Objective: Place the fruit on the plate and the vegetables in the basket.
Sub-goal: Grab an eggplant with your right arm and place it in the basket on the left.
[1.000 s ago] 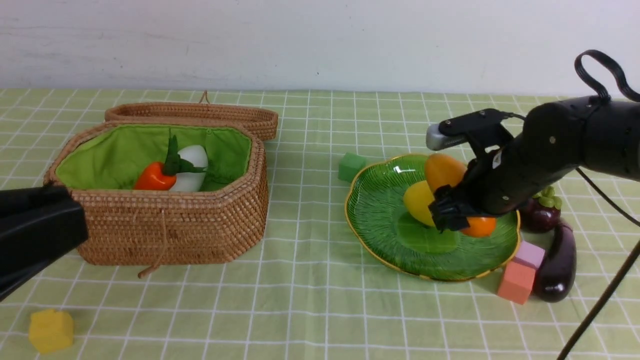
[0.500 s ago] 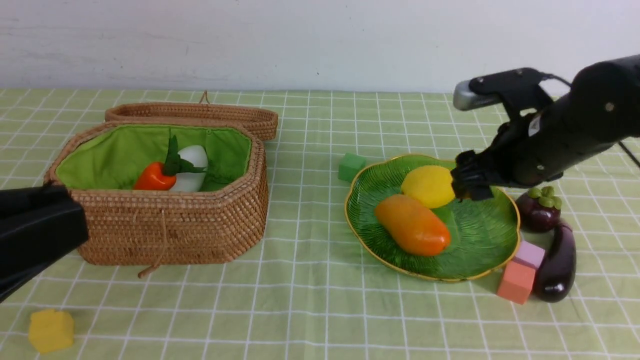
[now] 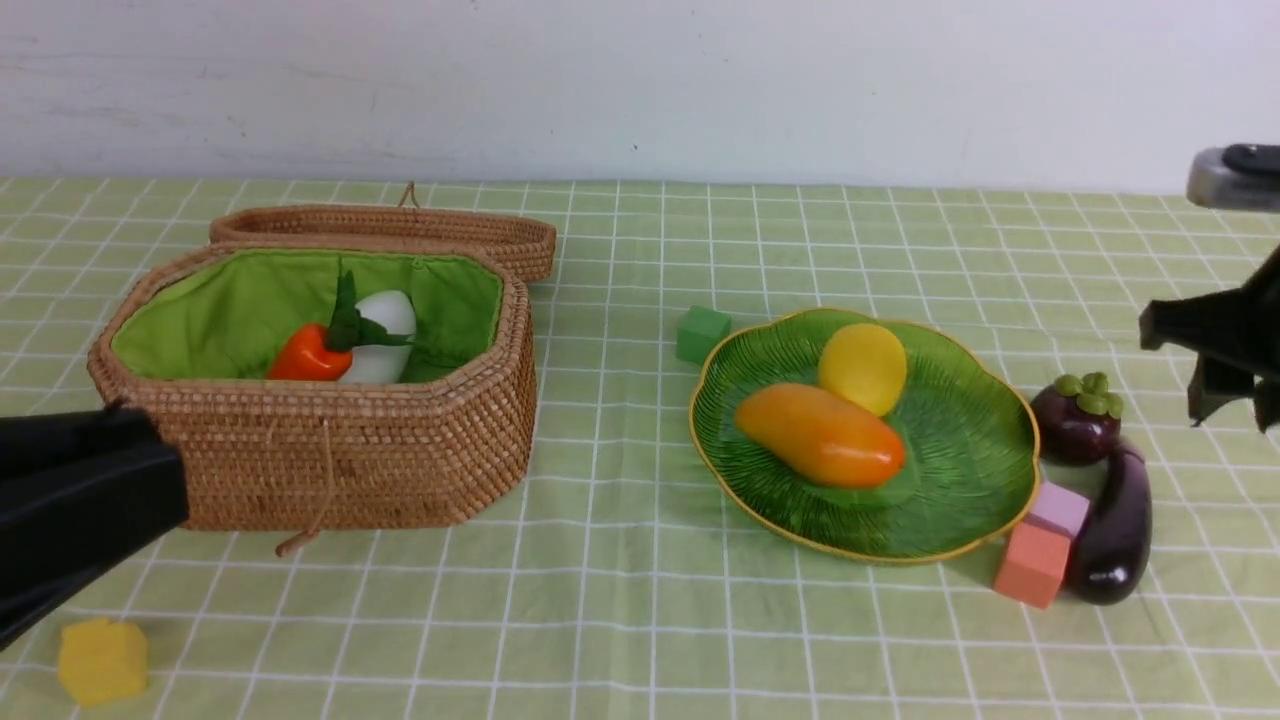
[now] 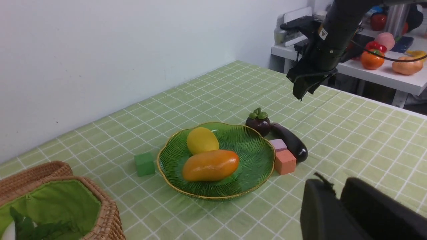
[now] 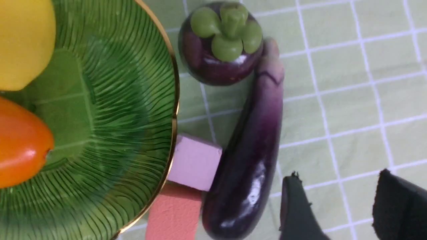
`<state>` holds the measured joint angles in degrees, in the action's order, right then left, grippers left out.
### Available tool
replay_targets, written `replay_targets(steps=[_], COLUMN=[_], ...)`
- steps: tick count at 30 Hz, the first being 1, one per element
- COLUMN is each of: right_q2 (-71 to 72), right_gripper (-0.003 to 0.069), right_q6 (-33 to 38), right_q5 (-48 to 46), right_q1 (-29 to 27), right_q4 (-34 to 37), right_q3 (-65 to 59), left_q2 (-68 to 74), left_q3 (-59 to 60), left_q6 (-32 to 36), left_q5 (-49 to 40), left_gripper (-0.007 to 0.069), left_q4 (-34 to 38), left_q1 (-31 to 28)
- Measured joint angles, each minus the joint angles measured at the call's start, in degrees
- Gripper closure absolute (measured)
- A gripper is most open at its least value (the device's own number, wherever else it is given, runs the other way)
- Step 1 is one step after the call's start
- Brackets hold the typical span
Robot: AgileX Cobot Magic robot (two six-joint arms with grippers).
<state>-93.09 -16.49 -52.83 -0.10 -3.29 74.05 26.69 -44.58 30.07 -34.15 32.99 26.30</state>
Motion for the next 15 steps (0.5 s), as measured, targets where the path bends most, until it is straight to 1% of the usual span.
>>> replay_targets(steps=[3, 5, 6, 7, 9, 11, 15], right_q2=[-3.67, -7.3, -7.63, -9.85, -12.4, -14.9, -17.15], right_gripper=[0.0272, 0.0211, 0.0205, 0.0169, 0.013, 0.0113, 0.011], right_q6=[-0.11, -0.11, -0.11, -0.11, -0.11, -0.13, -0.13], right_q5=[-0.83, -0.58, -0.58, 0.34, 2.38, 4.97, 7.2], right_q1=[-2.02, -2.85, -2.96, -3.18, -3.25, -3.31, -3.31], right_q4=[5.3, 7.65, 7.78, 8.36, 8.5, 8.61, 8.61], right_q3=[0.0, 0.0, 0.0, 0.0, 0.0, 0.0, 0.0], left_q2=[0.0, 0.0, 0.0, 0.0, 0.0, 0.0, 0.0], left_q3=[0.0, 0.0, 0.0, 0.0, 0.0, 0.0, 0.0], left_q6=[0.0, 0.0, 0.0, 0.0, 0.0, 0.0, 0.0], left_q5=[-0.45, -1.07, -1.08, -1.33, -1.47, -1.6, -1.64], left_gripper=[0.0534, 0.0533, 0.0533, 0.0533, 0.0532, 0.0532, 0.0532], left_q4=[0.0, 0.0, 0.0, 0.0, 0.0, 0.0, 0.0], left_q1=[0.0, 0.0, 0.0, 0.0, 0.0, 0.0, 0.0])
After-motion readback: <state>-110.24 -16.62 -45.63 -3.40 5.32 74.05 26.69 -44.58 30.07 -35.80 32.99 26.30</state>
